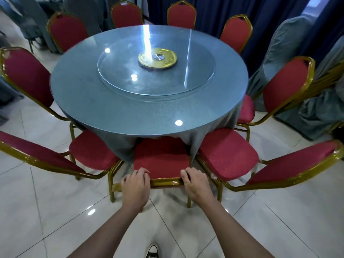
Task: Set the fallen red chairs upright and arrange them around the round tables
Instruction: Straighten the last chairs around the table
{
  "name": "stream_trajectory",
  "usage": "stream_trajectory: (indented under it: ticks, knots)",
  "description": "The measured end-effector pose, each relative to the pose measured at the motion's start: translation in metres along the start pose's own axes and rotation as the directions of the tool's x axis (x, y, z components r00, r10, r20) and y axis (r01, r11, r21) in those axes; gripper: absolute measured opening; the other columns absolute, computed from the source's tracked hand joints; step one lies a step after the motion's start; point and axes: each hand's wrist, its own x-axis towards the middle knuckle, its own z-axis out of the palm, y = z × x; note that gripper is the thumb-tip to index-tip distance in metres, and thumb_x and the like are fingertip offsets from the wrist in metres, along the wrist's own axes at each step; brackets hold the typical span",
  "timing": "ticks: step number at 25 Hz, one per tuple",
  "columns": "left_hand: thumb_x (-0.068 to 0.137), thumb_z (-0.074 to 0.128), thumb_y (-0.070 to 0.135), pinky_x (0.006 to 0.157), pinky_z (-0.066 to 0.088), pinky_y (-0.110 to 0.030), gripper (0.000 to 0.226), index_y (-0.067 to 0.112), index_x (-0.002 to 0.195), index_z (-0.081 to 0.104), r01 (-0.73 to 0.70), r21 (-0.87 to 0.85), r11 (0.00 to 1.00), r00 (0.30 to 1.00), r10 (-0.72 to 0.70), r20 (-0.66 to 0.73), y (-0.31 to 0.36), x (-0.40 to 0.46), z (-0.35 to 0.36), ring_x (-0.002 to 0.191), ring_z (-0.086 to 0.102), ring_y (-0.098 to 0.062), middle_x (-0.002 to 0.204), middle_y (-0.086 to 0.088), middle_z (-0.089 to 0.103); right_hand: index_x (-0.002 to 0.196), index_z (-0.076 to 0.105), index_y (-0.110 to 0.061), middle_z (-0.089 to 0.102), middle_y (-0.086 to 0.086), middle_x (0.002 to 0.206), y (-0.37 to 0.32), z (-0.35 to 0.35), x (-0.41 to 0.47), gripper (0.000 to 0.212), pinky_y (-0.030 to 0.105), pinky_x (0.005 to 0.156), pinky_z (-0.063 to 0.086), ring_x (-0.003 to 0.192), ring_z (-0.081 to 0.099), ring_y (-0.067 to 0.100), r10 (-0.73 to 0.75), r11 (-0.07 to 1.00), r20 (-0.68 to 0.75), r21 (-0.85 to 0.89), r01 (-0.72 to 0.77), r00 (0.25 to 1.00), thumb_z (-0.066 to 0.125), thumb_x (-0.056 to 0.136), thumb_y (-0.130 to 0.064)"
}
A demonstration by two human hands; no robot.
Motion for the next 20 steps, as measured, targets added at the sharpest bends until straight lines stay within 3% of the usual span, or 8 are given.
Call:
stream_trajectory:
  ticks: [7,15,20]
  knots:
    - [0.100,0.039,0.041,0.099,0.031,-0.037,0.017,0.038,0.101,0.056,-0.216,0.064,0.974,0.975,0.219,-0.034,0.148,-0.041,0.053,0.100,0.055,-0.011,0.097,0.017,0.061,0.109,0.062,-0.033,0.063,-0.014,0.107,0.104,-0.090,-0.028,0.022,0.035,0.090,0.037,0.099,0.055,0.011,-0.139,0.990,-0.089,-0.051,0.135,0.986,0.042,0.102,-0.038]
    - [0.097,0.047,0.038,0.097,0.032,-0.035,0.015,0.035,0.102,0.060,-0.378,0.014,0.926,0.926,0.378,0.019,0.307,-0.076,0.134,0.100,0.056,-0.012,0.099,0.015,0.064,0.116,0.063,-0.031,0.065,-0.012,0.115,0.271,-0.200,-0.052,0.022,0.029,0.095,0.038,0.106,0.056,0.011,-0.067,0.998,-0.391,-0.043,0.054,0.918,0.049,0.099,-0.029]
    - [0.093,0.026,0.049,0.098,0.030,-0.030,0.031,0.037,0.104,0.053,-0.479,-0.014,0.878,0.871,0.477,0.120,0.396,-0.078,0.190,0.098,0.053,-0.006,0.099,0.018,0.057,0.128,0.060,-0.028,0.063,-0.007,0.128,0.360,-0.258,-0.043,0.031,0.036,0.100,0.041,0.120,0.054,0.016,0.038,0.993,-0.479,-0.080,-0.087,0.877,0.055,0.098,-0.030]
